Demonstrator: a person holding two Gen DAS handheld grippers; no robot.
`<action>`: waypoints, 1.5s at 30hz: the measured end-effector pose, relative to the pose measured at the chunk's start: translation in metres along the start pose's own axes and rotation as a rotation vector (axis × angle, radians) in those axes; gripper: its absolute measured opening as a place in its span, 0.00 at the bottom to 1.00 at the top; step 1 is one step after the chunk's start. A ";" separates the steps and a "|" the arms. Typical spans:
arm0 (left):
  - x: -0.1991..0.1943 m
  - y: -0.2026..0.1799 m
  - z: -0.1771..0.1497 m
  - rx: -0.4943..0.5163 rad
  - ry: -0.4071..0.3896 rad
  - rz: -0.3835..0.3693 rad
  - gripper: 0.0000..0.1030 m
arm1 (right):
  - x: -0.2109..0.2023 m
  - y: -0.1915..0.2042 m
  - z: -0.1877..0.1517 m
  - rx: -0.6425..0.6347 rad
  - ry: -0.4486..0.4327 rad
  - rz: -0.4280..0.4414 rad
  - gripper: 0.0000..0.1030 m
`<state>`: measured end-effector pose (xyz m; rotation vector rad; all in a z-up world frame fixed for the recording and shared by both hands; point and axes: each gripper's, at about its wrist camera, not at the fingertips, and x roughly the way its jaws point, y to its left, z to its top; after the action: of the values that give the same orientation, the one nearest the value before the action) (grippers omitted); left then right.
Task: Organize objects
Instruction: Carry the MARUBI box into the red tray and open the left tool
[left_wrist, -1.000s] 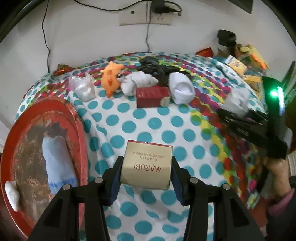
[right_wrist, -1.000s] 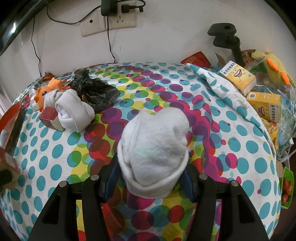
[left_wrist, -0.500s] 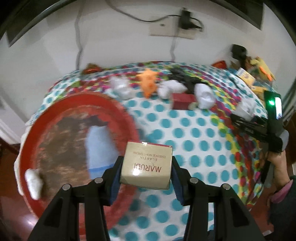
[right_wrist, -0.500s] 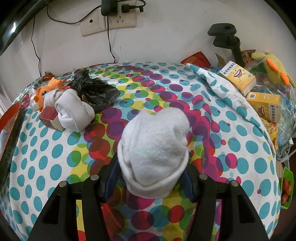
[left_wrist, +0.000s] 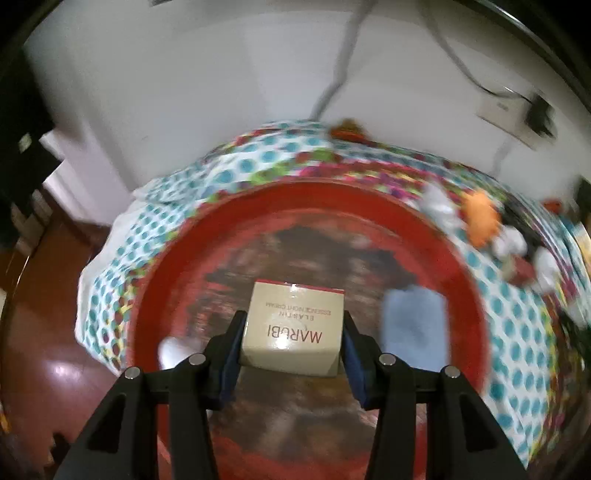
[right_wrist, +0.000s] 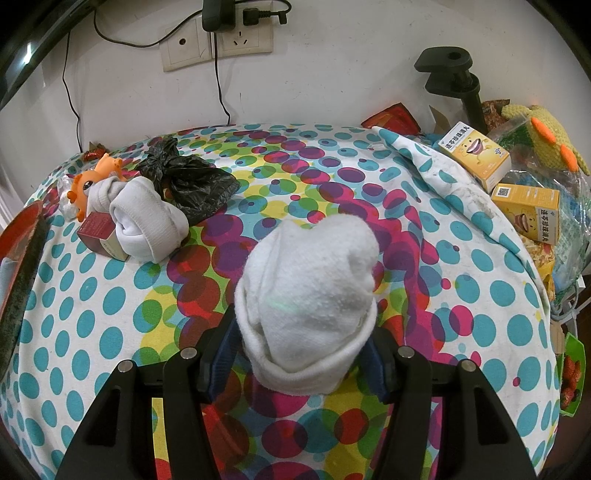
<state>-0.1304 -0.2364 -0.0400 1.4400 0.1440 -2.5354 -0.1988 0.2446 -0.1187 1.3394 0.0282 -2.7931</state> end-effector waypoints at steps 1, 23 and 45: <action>0.004 0.006 0.002 -0.013 0.006 0.005 0.47 | 0.000 0.000 0.000 0.000 0.000 0.000 0.56; 0.064 0.064 0.011 -0.102 0.103 0.120 0.48 | 0.000 -0.001 0.000 -0.002 0.000 0.000 0.56; -0.017 0.032 -0.048 -0.013 -0.018 0.115 0.63 | -0.001 -0.002 0.000 -0.004 0.001 -0.001 0.56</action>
<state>-0.0741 -0.2553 -0.0493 1.3782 0.0721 -2.4498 -0.1986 0.2464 -0.1181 1.3401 0.0337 -2.7918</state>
